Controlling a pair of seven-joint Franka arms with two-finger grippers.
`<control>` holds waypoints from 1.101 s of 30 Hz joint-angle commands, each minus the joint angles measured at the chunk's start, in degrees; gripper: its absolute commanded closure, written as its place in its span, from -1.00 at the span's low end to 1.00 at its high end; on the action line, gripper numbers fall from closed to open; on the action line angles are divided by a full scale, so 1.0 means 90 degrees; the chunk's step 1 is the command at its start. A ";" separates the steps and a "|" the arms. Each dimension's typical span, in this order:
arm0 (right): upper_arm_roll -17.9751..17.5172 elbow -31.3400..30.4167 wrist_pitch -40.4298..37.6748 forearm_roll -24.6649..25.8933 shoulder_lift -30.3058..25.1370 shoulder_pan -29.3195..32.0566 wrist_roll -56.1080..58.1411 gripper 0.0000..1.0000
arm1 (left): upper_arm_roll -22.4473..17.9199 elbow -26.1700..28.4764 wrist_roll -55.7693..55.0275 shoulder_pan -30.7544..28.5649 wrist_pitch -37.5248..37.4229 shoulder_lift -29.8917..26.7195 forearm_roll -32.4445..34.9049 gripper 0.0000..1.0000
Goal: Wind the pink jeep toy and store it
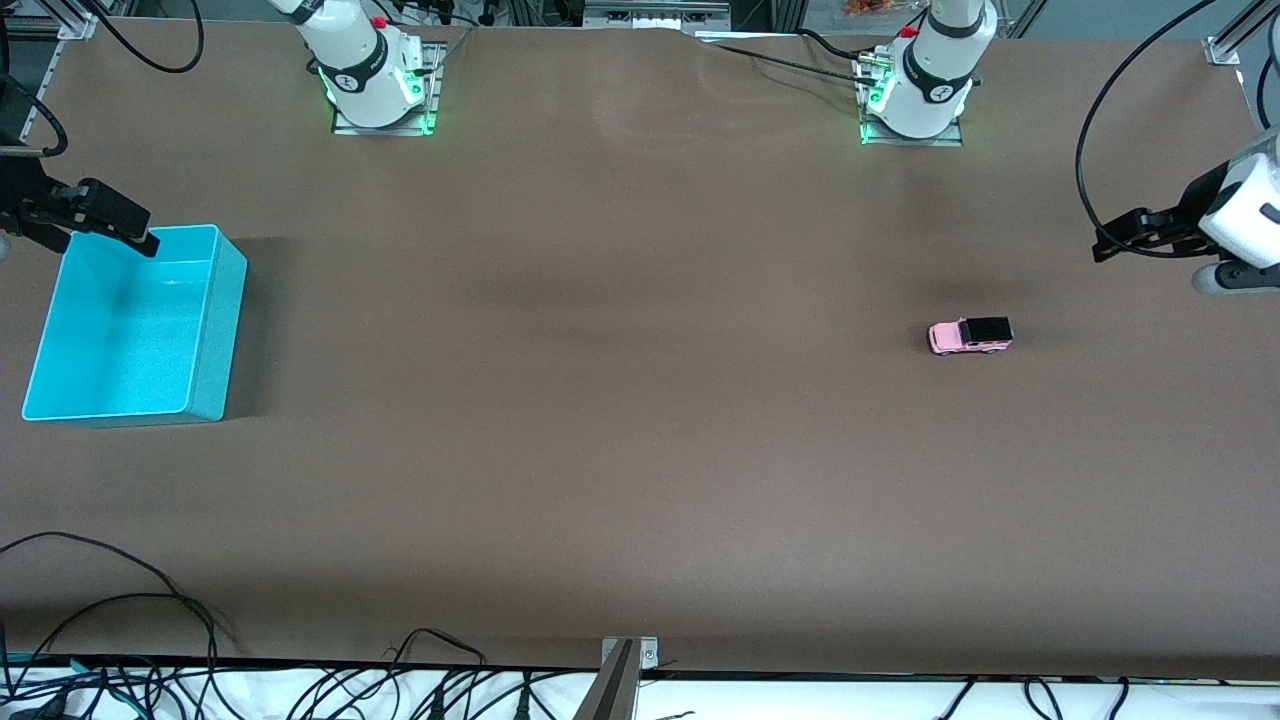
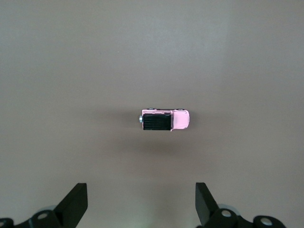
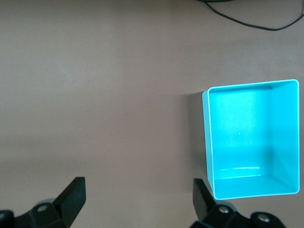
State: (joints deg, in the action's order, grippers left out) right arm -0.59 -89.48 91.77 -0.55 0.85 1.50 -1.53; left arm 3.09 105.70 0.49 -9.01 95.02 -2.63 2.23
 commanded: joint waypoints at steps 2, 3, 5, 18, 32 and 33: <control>-0.0003 0.0137 -0.0060 -0.0056 0.0042 0.0009 0.0082 -1.00 | 0.0018 0.0609 0.0082 -0.0073 0.0545 -0.0196 -0.0024 -1.00; -0.0003 0.0137 -0.0060 -0.0056 0.0042 0.0009 0.0082 -1.00 | 0.0018 0.0677 0.0082 -0.0073 0.0623 -0.0196 -0.0033 -1.00; -0.0003 0.0137 -0.0050 -0.0056 0.0042 0.0009 0.0072 -1.00 | 0.0018 0.0814 0.0082 -0.0073 0.0779 -0.0196 -0.0033 -1.00; -0.0003 0.0137 -0.0060 -0.0056 0.0042 0.0009 0.0072 -1.00 | 0.0018 0.1586 0.0082 -0.0082 0.1687 -0.0147 -0.0033 -1.00; -0.0013 0.0137 -0.0040 -0.0066 0.0052 0.0009 0.0062 -1.00 | 0.0018 0.2533 0.0082 -0.0073 0.2830 0.0009 -0.0033 -1.00; -0.0013 0.0137 -0.0040 -0.0056 0.0052 0.0009 0.0062 -1.00 | 0.0018 0.2562 0.0082 -0.0073 0.2869 0.0038 -0.0033 -1.00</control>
State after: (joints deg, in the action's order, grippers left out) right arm -0.60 -89.48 91.77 -0.55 0.86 1.49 -1.53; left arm 3.00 126.37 0.49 -9.14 117.88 -2.41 2.23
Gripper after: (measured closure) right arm 0.000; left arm 0.000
